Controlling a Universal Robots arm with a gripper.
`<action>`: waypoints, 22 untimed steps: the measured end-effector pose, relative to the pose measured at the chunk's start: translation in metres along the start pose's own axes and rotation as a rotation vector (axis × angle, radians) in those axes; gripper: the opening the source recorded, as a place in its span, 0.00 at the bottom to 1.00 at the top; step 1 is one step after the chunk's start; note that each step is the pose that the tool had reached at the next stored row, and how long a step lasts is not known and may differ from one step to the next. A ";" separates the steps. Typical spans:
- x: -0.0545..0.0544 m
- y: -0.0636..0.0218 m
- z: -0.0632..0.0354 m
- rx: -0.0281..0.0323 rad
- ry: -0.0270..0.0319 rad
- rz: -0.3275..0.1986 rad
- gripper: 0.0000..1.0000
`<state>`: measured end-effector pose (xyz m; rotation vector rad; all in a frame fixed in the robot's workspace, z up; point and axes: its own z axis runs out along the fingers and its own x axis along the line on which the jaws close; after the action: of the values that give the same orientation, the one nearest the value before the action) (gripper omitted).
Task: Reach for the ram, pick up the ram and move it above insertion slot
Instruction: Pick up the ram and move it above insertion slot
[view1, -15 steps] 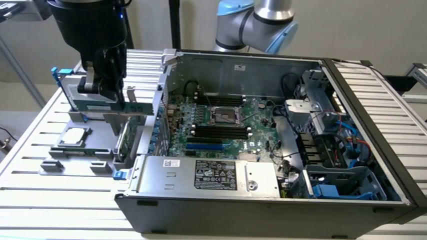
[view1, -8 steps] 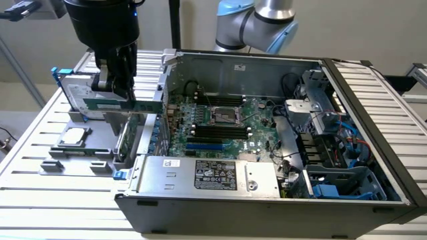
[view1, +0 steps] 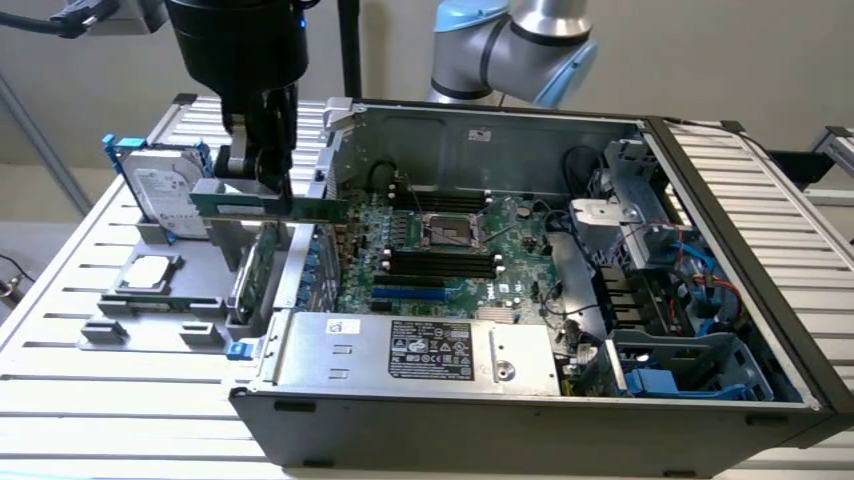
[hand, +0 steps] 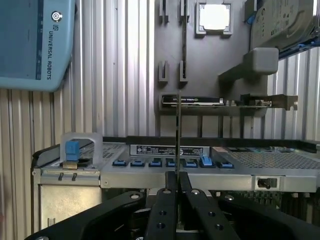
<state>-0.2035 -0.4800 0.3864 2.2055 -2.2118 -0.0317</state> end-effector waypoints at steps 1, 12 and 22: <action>0.000 -0.0028 -0.0006 0.0002 -0.0002 0.000 0.13; -0.005 -0.0446 -0.0049 0.0003 -0.0011 0.000 0.13; -0.015 -0.0823 -0.0059 0.0003 -0.0012 0.000 0.13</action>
<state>-0.1211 -0.4650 0.3901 2.2063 -2.2126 -0.0327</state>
